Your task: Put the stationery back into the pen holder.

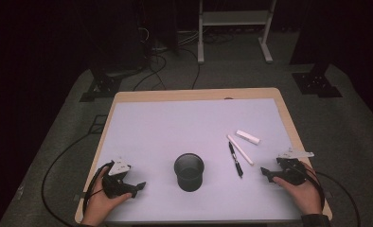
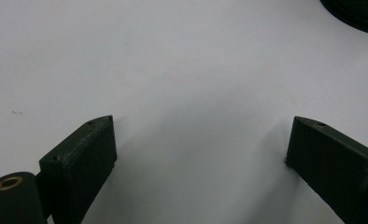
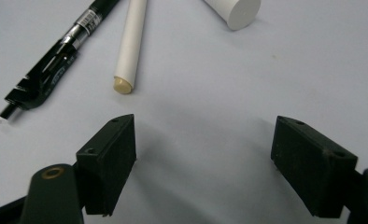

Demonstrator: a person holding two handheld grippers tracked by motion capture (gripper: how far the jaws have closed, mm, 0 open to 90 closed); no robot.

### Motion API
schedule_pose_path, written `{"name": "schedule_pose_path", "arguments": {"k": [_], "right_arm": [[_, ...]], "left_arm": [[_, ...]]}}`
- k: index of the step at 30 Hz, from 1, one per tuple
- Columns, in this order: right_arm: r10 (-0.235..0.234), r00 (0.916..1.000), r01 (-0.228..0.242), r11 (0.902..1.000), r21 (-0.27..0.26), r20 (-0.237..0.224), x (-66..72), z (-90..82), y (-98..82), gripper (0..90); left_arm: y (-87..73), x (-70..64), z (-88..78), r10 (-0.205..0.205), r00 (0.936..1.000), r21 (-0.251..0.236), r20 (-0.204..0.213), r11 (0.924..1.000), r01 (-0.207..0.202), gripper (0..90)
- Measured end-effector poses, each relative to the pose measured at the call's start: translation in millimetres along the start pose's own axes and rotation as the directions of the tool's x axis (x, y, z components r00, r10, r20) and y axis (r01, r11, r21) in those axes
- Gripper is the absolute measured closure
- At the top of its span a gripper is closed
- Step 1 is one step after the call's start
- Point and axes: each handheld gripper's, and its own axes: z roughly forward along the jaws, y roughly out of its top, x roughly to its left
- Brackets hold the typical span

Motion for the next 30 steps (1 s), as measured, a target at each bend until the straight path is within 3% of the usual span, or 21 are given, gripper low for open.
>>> {"name": "schedule_pose_path", "arguments": {"k": [4,24,30], "right_arm": [[0.0,1.0,0.0,1.0,-0.001,-0.006,-0.5,-3.6,4.8,27.8],[-0.088,0.9944,0.086,0.9957,-0.035,-0.059,4.9,-7.6,36.1,32.8],[-0.09,0.9925,0.088,0.9956,-0.034,-0.082,1.8,-6.5,46.2,34.7]], "left_arm": [[-0.1,-0.1,0.0,0.0,1.0,-0.001,0.0,1.0,0.0,7.7],[-0.2,0.2,0.1,0.0,1.0,0.002,0.002,1.0,0.0,7.6],[-0.2,0.3,0.1,0.0,1.0,0.002,0.002,1.0,0.0,7.6]]}}
